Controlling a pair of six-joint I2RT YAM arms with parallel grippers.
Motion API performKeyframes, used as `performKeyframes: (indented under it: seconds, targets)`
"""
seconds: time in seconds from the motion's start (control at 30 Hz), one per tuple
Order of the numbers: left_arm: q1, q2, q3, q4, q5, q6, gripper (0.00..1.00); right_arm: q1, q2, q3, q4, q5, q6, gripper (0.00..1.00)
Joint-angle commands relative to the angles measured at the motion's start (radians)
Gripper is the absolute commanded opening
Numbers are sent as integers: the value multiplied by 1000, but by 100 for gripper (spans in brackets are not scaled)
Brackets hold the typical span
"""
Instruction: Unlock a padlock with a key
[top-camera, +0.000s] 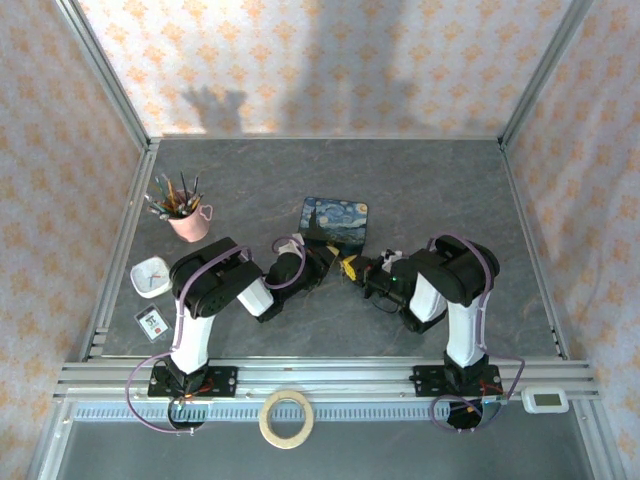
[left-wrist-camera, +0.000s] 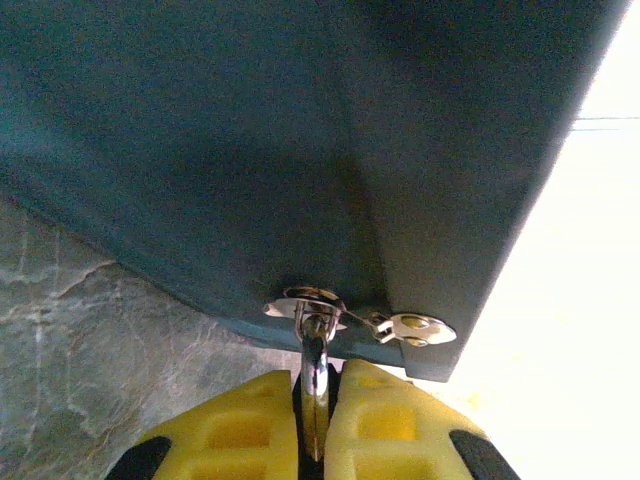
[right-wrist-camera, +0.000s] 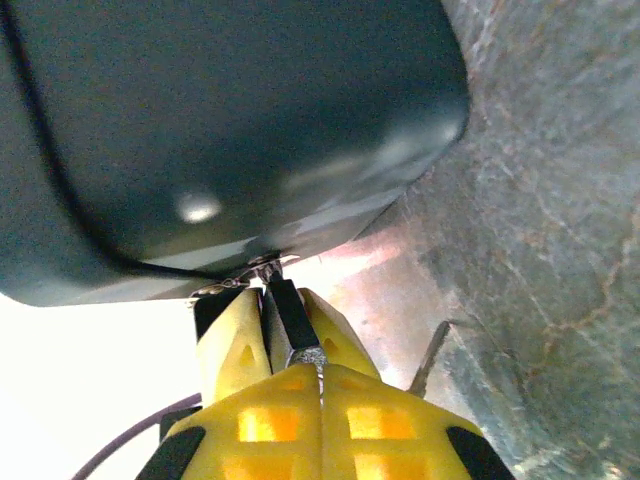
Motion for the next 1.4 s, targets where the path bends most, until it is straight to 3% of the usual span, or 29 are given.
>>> performKeyframes:
  seconds: [0.0,0.13,0.2,0.67,0.87,1.13,1.37]
  targets:
    - [-8,23,0,221,25,34,0,12,29,45,301,-101,350,0]
    - [-9,55,-9,365,31,57,0,12,-72,72,300,-72,558,0]
    - [-9,102,-3,518,48,84,0,12,-103,88,302,-35,656,0]
    - [-15,72,109,528,107,302,0,14,-148,203,302,84,819,0]
    - [-15,57,189,528,125,321,0,21,-116,294,302,51,809,0]
    - [-13,82,174,528,71,289,0,18,-85,197,301,61,711,0]
    - [3,97,106,527,-10,239,0,-14,-51,121,253,11,462,24]
